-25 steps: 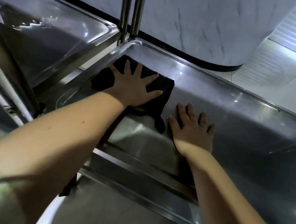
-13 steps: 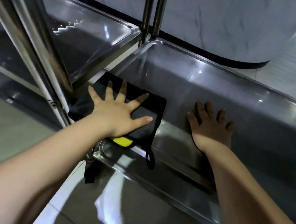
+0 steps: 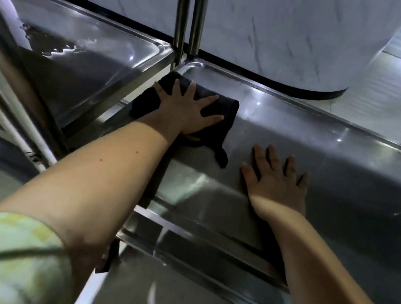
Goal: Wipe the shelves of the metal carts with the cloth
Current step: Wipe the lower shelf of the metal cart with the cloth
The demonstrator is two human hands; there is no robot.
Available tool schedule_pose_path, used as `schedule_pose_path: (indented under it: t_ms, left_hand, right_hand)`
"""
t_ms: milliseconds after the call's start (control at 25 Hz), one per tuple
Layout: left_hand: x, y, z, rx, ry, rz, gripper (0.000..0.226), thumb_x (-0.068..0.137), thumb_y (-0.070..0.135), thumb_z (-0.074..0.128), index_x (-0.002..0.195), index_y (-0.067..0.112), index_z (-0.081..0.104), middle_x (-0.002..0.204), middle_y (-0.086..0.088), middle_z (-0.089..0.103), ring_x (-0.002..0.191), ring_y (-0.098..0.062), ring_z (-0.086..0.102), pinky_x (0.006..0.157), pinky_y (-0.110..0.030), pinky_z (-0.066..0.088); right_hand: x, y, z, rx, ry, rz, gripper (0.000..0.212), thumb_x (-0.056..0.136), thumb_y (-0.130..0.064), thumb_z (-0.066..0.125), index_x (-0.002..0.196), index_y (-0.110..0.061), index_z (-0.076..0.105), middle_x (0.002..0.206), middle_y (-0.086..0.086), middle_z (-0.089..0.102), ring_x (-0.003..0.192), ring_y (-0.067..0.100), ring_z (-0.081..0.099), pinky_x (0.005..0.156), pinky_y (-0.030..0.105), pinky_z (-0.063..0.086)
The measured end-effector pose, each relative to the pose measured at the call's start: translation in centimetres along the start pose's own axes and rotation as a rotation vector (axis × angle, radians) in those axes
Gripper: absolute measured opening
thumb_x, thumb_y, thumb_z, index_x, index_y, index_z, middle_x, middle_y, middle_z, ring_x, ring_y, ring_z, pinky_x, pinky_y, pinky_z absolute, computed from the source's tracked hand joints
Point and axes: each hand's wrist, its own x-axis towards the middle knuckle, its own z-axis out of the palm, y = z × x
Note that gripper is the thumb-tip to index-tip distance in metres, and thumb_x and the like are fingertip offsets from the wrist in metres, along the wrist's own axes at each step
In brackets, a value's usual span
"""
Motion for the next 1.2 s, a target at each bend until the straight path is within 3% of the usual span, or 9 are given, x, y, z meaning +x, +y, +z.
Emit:
schedule_pose_path:
  t_ms: [240, 440, 520, 640, 720, 840, 1000, 1200]
  left_hand:
    - [-14.3, 1.1, 2.0, 0.016, -0.093, 0.154, 0.076, 0.074, 0.088, 0.011, 0.141, 0.062, -0.015, 0.161, -0.004, -0.022, 0.146, -0.039, -0.020, 0.106, -0.074, -0.009]
    - [-16.4, 1.3, 1.6, -0.043, -0.120, 0.107, 0.077, 0.070, 0.091, 0.009, 0.139, 0.066, -0.014, 0.162, -0.002, -0.019, 0.146, -0.035, -0.020, 0.107, -0.073, -0.009]
    - [-16.8, 1.7, 1.4, -0.051, -0.121, 0.102, 0.077, 0.069, 0.090, 0.007, 0.139, 0.066, -0.015, 0.162, -0.003, -0.018, 0.146, -0.037, -0.019, 0.108, -0.073, -0.009]
    - [-18.2, 4.9, 1.4, -0.027, -0.143, 0.119, 0.074, 0.074, 0.088, 0.009, 0.139, 0.064, -0.019, 0.160, -0.006, -0.023, 0.144, -0.042, -0.022, 0.106, -0.074, -0.009]
    - [-18.5, 8.2, 1.7, -0.014, -0.150, 0.148, 0.073, 0.077, 0.088, 0.013, 0.139, 0.065, -0.017, 0.159, -0.007, -0.025, 0.142, -0.044, -0.025, 0.103, -0.076, -0.011]
    - [-14.6, 12.0, 2.0, -0.014, -0.106, 0.143, 0.072, 0.077, 0.088, 0.014, 0.140, 0.065, -0.012, 0.160, -0.007, -0.023, 0.142, -0.045, -0.024, 0.101, -0.077, -0.011]
    - [-4.6, 14.8, 1.4, -0.042, 0.006, 0.077, 0.073, 0.080, 0.086, 0.010, 0.147, 0.058, -0.002, 0.163, -0.011, -0.010, 0.143, -0.050, -0.014, 0.100, -0.080, -0.008]
    - [1.4, 16.9, 0.4, -0.078, -0.019, 0.024, 0.078, 0.077, 0.089, 0.011, 0.147, 0.057, -0.001, 0.163, -0.011, -0.010, 0.144, -0.049, -0.013, 0.101, -0.080, -0.006]
  right_hand:
    - [-0.6, 0.1, 0.0, 0.012, -0.007, 0.000, 0.058, 0.098, -0.059, 0.019, 0.153, -0.042, 0.007, 0.163, -0.011, -0.002, 0.149, 0.033, -0.006, 0.115, 0.062, -0.003]
    - [-0.6, 1.0, -1.2, 0.092, -0.058, -0.100, 0.054, 0.101, -0.052, 0.027, 0.152, -0.037, 0.020, 0.163, -0.008, 0.006, 0.149, 0.033, 0.000, 0.116, 0.059, 0.001]
    - [-1.0, 3.4, -1.9, 0.050, -0.054, -0.152, 0.053, 0.101, -0.050, 0.028, 0.151, -0.034, 0.023, 0.163, -0.005, 0.011, 0.149, 0.031, 0.006, 0.117, 0.058, 0.002]
    - [-1.4, 10.0, -3.0, 0.057, -0.039, -0.026, 0.052, 0.102, -0.049, 0.030, 0.151, -0.035, 0.024, 0.163, -0.006, 0.012, 0.149, 0.029, 0.009, 0.116, 0.061, 0.005]
    - [-1.9, 13.0, -3.1, 0.068, -0.058, 0.015, 0.055, 0.101, -0.052, 0.029, 0.152, -0.037, 0.020, 0.163, -0.008, 0.010, 0.148, 0.029, 0.008, 0.117, 0.057, 0.008]
    - [-2.2, 13.6, -1.7, -0.033, -0.002, 0.003, 0.057, 0.100, -0.056, 0.023, 0.153, -0.040, 0.011, 0.163, -0.010, 0.005, 0.149, 0.031, 0.006, 0.119, 0.049, 0.006]
    - [-1.7, 14.2, -1.3, 0.028, 0.004, 0.021, 0.057, 0.098, -0.060, 0.021, 0.152, -0.046, 0.009, 0.162, -0.016, 0.003, 0.150, 0.024, 0.000, 0.120, 0.045, 0.001]
    - [-1.8, 14.1, -0.9, 0.009, 0.026, 0.021, 0.057, 0.099, -0.059, 0.020, 0.152, -0.046, 0.007, 0.162, -0.015, 0.002, 0.150, 0.023, -0.001, 0.120, 0.047, 0.000]
